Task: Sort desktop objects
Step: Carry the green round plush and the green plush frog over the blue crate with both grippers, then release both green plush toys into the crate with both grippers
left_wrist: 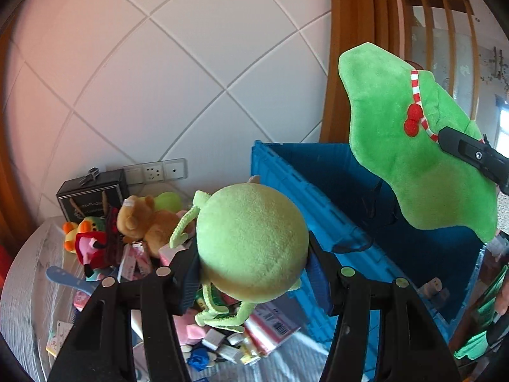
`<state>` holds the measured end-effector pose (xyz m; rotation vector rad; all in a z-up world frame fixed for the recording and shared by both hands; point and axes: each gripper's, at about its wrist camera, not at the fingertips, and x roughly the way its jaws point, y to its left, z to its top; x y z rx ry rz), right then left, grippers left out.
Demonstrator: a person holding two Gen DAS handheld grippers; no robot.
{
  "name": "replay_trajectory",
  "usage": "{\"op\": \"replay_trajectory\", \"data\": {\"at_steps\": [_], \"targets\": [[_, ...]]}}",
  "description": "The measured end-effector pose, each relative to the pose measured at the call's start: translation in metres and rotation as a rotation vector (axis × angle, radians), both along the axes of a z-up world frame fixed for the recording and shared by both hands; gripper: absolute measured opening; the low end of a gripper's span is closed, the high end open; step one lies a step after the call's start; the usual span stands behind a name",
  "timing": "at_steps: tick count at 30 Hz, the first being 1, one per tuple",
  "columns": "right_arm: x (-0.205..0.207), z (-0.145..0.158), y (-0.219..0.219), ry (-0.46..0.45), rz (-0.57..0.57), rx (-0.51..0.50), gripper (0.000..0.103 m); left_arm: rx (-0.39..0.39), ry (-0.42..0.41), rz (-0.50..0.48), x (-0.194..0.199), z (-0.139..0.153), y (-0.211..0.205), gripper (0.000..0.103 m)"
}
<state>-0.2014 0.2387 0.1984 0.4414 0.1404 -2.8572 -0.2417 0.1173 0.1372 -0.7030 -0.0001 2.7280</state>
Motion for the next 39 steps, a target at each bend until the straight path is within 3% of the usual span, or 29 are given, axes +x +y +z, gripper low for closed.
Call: {"op": "replay_trajectory", "data": {"at_steps": [5,11,18,27,33,35,39], "targets": [[-0.004,0.008,0.057,0.02,-0.073,0.026,0.024,-0.003,0.025,-0.073,0.001,0.019,0.061,0.057],[-0.033,0.005,0.115,-0.036,-0.116,0.05,0.024,0.017,-0.082,-0.16,-0.025,0.037,0.128,0.058],[-0.083,-0.006,0.169,-0.134,-0.14,0.089,0.025,-0.059,-0.268,-0.161,-0.088,0.036,0.207,0.058],[-0.175,-0.022,0.205,-0.278,-0.177,0.131,0.025,-0.126,-0.418,-0.115,-0.16,0.002,0.265,0.058],[-0.227,-0.086,0.222,-0.459,-0.184,0.067,0.025,-0.237,-0.544,-0.086,-0.182,-0.058,0.287,0.058],[-0.235,-0.102,0.221,-0.528,-0.186,0.098,0.025,-0.278,-0.543,-0.076,-0.185,-0.065,0.291,0.058],[-0.227,-0.1,0.216,-0.472,-0.19,0.149,0.025,-0.302,-0.486,-0.055,-0.187,-0.07,0.293,0.06]]}}
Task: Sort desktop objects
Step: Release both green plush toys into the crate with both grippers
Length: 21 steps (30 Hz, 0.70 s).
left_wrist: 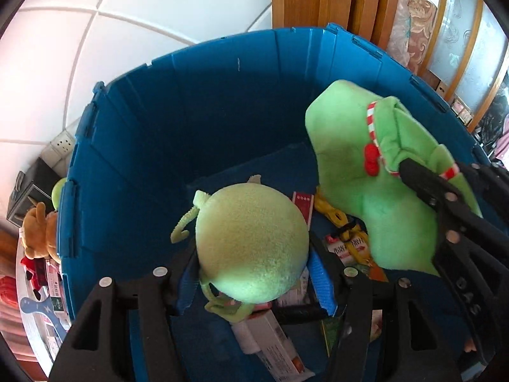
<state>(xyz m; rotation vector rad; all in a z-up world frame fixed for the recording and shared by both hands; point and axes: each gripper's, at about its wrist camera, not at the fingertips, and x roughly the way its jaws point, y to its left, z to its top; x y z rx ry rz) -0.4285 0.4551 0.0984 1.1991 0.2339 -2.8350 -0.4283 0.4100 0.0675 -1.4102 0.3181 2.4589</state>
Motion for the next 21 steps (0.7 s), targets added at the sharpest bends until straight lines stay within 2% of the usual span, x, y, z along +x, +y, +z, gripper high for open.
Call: {"op": "replay_trajectory", "data": {"at_steps": [5,8,9,10,12,21], "targets": [[0.008,0.003,0.0,0.046,-0.007,0.01,0.025,-0.028,-0.01,0.001,-0.002,-0.004,-0.001,0.061],[0.007,0.003,0.001,0.054,0.004,-0.019,0.031,-0.043,0.019,0.017,-0.003,0.0,0.0,0.069],[0.003,0.005,0.001,0.055,0.004,-0.021,0.038,-0.04,0.025,0.019,-0.001,0.002,-0.002,0.072],[0.003,0.005,0.001,0.054,0.0,-0.017,0.053,-0.036,0.027,0.021,-0.004,0.003,-0.001,0.072],[0.0,0.004,-0.001,0.048,-0.01,0.006,0.074,-0.046,0.027,0.025,-0.004,0.003,-0.001,0.072],[-0.006,0.003,0.01,0.016,-0.056,-0.03,0.103,-0.023,-0.031,0.053,-0.007,0.007,-0.009,0.072]]}}
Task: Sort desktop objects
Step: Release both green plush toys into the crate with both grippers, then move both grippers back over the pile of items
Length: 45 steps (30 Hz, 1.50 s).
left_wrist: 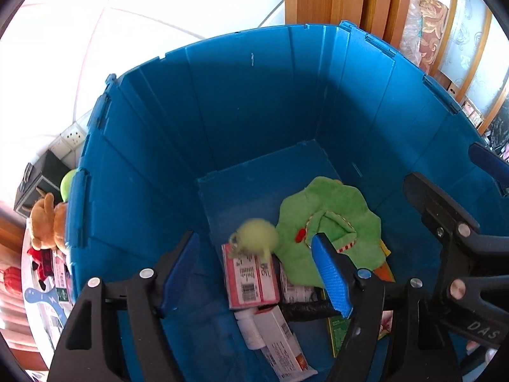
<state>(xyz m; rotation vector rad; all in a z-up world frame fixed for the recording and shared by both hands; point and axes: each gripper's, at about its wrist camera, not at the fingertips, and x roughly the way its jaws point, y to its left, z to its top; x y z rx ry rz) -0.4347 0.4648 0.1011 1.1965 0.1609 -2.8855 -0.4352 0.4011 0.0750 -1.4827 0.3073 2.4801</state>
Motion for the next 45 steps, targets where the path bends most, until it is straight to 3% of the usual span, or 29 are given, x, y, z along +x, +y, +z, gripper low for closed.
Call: {"op": "replay_trajectory", "data": {"at_steps": [5,13,20,24,32,37,45], "targets": [[0.007,0.009,0.007,0.001,0.006,-0.061,0.103,0.038,0.016,-0.025,0.023,0.031,-0.015,0.072],[0.056,0.046,0.007,0.051,0.039,-0.079,0.103,0.099,0.207,-0.086,0.098,0.096,-0.049,0.073],[0.126,0.065,-0.001,0.144,0.091,-0.079,0.103,0.176,0.388,-0.075,0.17,0.118,-0.078,0.083],[0.158,0.061,-0.005,0.178,0.101,-0.102,0.103,0.203,0.453,-0.055,0.198,0.112,-0.09,0.087],[0.2,0.051,-0.03,0.263,0.143,-0.186,0.103,0.238,0.597,0.089,0.241,0.091,-0.15,0.087],[0.217,0.039,-0.072,0.288,0.263,-0.255,0.103,0.231,0.571,0.181,0.247,0.063,-0.206,0.087],[0.238,0.03,-0.161,0.315,0.45,-0.289,0.103,0.146,0.491,0.405,0.258,0.002,-0.318,0.087]]}}
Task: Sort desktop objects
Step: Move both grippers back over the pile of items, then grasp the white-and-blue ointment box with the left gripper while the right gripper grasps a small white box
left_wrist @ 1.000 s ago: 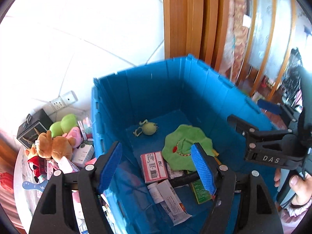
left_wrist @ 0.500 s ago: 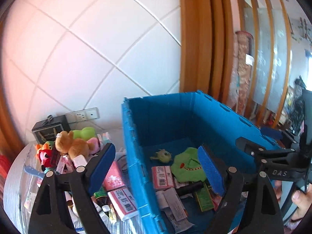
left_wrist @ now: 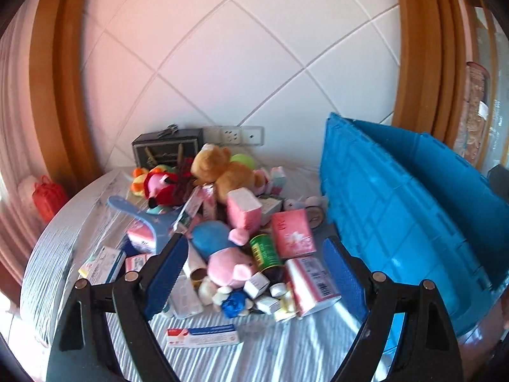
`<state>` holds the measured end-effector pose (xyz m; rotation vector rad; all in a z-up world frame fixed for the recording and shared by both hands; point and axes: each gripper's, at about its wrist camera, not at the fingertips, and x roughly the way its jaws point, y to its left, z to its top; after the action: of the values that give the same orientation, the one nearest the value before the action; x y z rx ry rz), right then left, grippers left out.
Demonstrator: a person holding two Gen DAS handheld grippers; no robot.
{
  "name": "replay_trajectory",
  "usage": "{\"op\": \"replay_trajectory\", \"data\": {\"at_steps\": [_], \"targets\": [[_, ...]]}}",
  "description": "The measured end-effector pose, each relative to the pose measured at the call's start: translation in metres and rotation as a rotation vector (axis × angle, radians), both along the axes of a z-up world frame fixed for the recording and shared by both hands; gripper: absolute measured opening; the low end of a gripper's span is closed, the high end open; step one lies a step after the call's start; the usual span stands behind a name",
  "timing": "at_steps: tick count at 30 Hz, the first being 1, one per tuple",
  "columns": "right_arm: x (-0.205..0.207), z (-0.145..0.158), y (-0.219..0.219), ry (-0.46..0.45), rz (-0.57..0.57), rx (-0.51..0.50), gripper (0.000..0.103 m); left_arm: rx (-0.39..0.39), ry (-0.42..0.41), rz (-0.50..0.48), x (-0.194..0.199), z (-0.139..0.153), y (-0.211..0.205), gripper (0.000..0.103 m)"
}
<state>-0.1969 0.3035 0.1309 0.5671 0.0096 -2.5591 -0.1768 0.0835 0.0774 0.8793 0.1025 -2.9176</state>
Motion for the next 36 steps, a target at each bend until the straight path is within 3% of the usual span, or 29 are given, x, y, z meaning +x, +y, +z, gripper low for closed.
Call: {"op": "replay_trajectory", "data": {"at_steps": [4,12,18,27,36], "targets": [[0.01,-0.005,-0.044,0.024,0.061,0.017,0.103,0.036,-0.084,0.068,0.006,-0.035,-0.053,0.087],[0.026,-0.054,-0.126,0.001,0.13,0.063,0.103,0.079,-0.228,0.055,0.014,-0.113,-0.109,0.087],[0.016,-0.118,-0.17,-0.139,0.164,0.153,0.103,0.102,-0.357,-0.013,0.005,-0.17,-0.125,0.087],[-0.023,-0.218,-0.166,-0.423,0.028,0.287,0.103,0.041,-0.513,-0.154,-0.024,-0.23,-0.119,0.087],[-0.034,-0.267,-0.148,-0.585,-0.071,0.329,0.103,-0.053,-0.59,-0.392,-0.058,-0.262,-0.09,0.087]]}}
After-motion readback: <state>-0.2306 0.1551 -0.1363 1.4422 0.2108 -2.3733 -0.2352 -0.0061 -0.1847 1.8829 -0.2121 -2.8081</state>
